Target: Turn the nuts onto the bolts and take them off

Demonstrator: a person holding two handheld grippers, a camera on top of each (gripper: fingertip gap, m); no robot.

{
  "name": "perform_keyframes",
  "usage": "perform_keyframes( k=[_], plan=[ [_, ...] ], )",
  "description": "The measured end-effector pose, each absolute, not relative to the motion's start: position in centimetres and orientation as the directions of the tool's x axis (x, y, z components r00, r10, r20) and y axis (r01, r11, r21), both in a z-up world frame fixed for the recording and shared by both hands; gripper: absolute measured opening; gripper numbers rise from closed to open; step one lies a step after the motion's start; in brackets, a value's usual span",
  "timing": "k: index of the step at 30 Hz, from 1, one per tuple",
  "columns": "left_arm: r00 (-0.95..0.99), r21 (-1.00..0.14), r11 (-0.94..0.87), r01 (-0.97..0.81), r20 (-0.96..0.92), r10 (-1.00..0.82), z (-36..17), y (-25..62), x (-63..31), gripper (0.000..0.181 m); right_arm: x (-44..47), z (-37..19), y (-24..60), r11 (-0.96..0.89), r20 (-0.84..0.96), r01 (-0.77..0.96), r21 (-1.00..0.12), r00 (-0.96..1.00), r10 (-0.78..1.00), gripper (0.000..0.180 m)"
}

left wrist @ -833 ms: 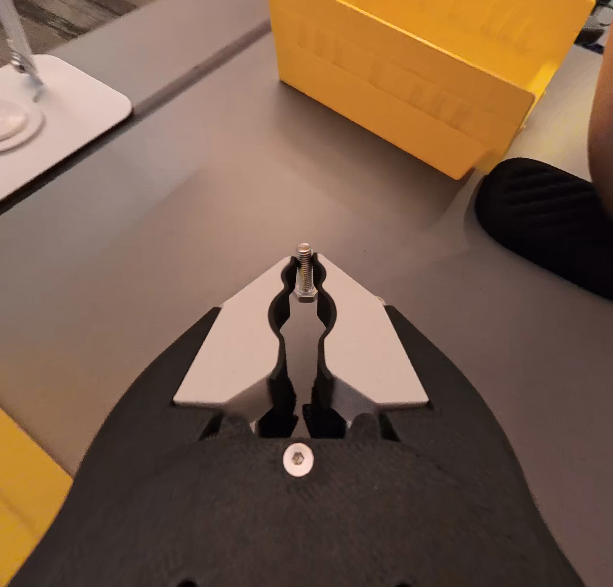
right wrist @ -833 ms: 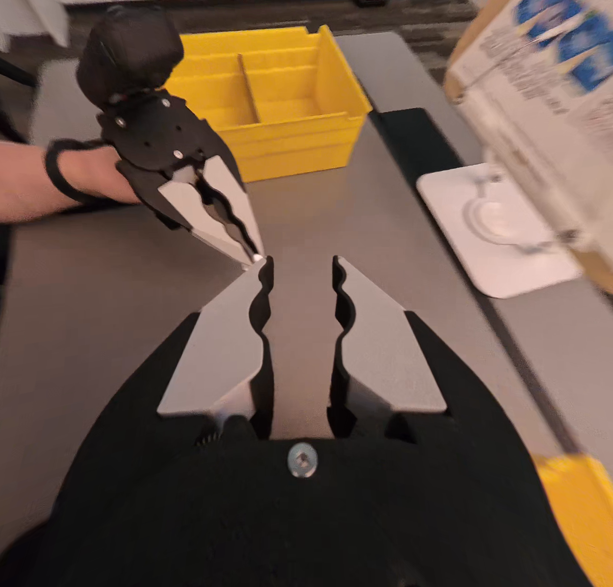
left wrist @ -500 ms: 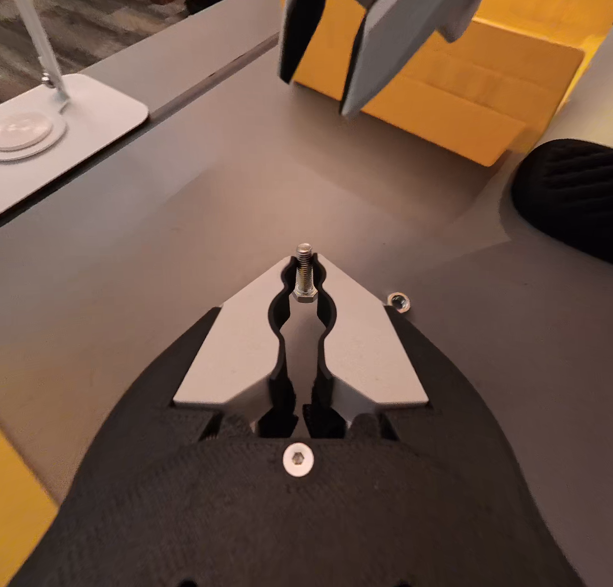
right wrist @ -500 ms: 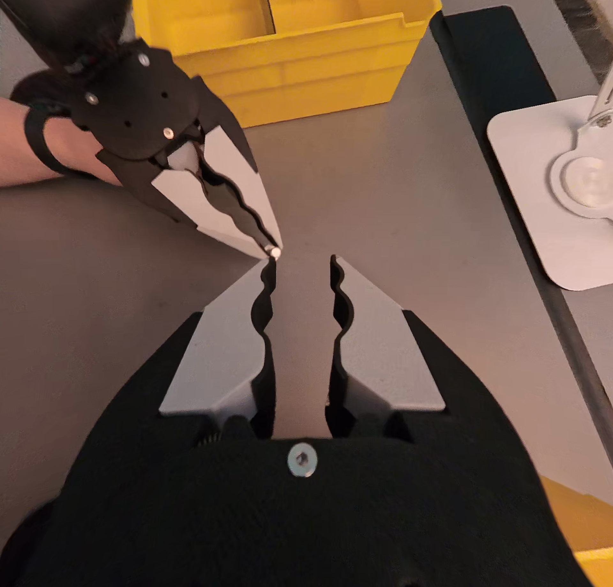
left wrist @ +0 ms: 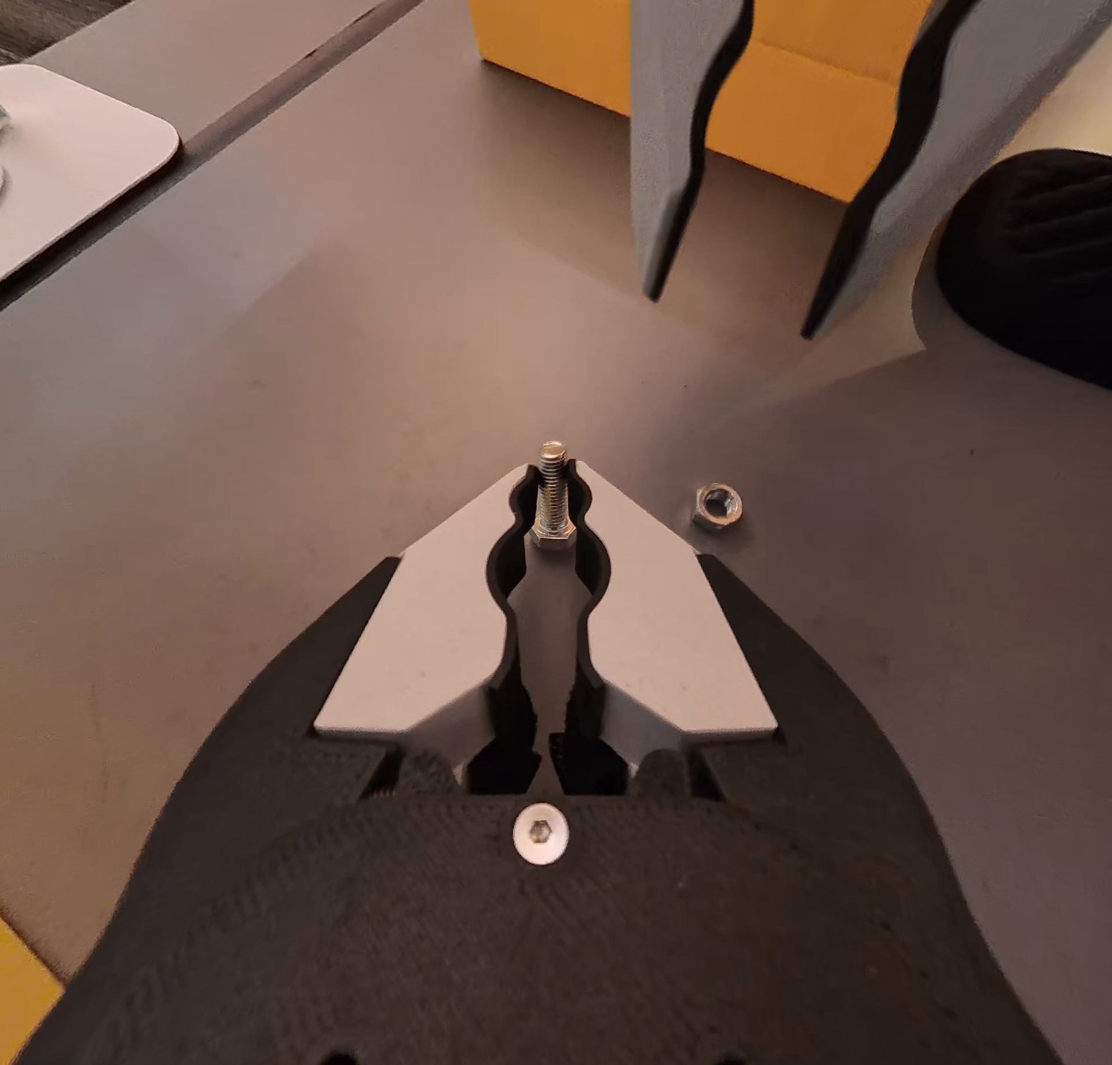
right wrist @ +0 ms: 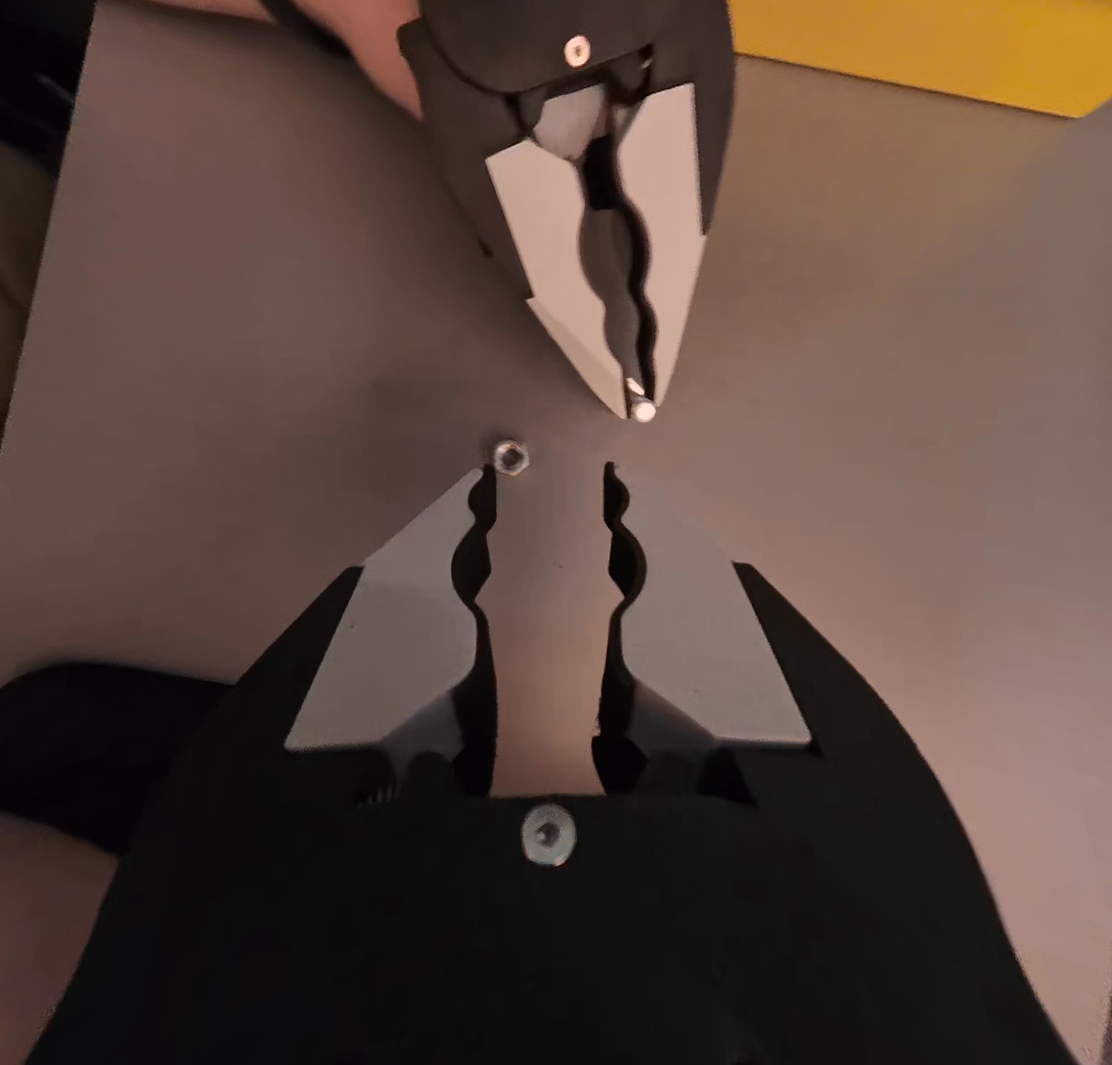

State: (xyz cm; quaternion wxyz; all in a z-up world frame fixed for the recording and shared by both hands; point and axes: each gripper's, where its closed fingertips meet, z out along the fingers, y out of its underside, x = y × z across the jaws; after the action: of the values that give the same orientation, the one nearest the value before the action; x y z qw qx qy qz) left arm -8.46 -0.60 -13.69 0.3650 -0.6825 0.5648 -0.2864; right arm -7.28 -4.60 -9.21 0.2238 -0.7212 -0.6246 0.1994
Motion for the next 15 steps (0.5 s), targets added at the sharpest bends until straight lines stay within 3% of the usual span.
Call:
perform_keyframes(
  k=[7, 15],
  plan=[
    [0.218, -0.82, -0.089, -0.565, -0.044, -0.975, -13.6, -1.1, -9.4, 0.008, -8.0, -12.0, -5.7, -0.046, -0.009, 0.879, -0.475, 0.047, 0.999, 0.034],
    [0.272, -0.843, -0.122, -0.523, -0.029, -0.962, -12.9, -1.5, -10.5, 0.014, -8.2, -12.3, -6.0, -0.072, -0.041, 0.872, -0.484, 0.059, 0.997, 0.033]
  ],
)
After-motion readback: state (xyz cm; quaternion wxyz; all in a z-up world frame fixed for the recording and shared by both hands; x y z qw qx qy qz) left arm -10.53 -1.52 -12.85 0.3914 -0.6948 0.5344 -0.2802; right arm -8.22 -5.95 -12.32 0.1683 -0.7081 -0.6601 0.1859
